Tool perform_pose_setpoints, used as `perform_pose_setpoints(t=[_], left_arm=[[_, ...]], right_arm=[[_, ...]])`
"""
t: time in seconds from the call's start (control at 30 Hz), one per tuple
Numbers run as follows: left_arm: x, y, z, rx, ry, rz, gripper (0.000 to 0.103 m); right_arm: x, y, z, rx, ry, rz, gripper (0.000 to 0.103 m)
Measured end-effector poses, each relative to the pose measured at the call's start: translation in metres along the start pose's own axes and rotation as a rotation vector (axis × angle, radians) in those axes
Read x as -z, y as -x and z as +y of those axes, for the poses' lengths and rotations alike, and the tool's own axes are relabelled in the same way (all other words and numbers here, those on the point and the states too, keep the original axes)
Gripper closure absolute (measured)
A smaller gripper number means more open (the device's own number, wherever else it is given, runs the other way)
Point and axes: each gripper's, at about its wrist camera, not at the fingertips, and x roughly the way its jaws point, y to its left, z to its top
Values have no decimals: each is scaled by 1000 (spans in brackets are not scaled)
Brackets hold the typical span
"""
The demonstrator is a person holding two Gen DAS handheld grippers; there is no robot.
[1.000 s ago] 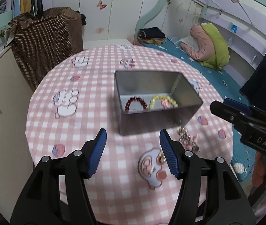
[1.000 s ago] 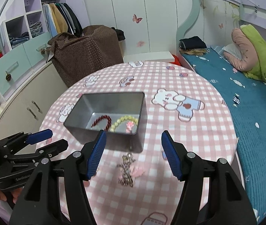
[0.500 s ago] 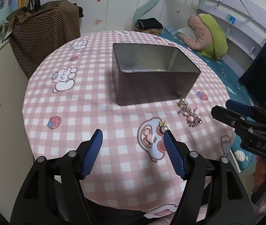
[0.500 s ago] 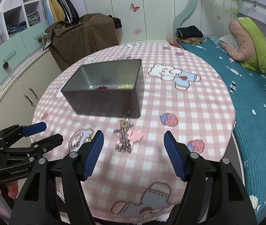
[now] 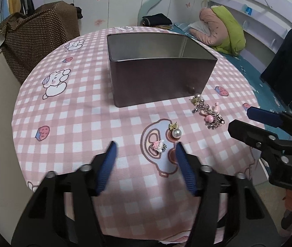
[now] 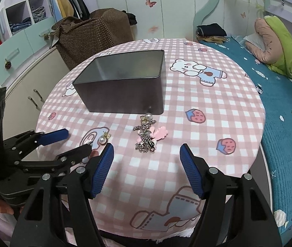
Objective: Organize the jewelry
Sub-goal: 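Grasp a small white earring with the left tool while the right tool grasps a pearl earring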
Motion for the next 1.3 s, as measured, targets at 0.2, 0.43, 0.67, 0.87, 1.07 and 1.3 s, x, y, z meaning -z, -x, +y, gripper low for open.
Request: perform_pose_setpoints(t=[0.2, 0.43, 0.67, 0.87, 1.07, 1.3], left_arm=[[2, -3, -1, -17, -26, -6, 70], [4, -4, 2, -7, -20, -11, 93], [4, -2, 7, 15, 0, -13, 93], [3, 0, 13, 11, 18, -15, 93], [-1, 7, 25, -3, 42, -31, 93], [-3, 12, 37, -7, 67, -47, 93]], right_arm=[[0, -2, 6, -5, 18, 4, 39], [0, -5, 16, -27, 42, 8, 39], [0, -8, 28, -57, 72, 13, 42], [-3, -19, 37, -90, 89, 35, 52], [-5, -28, 49, -97, 125, 45, 60], [-8, -43, 52, -93, 104, 78, 70]])
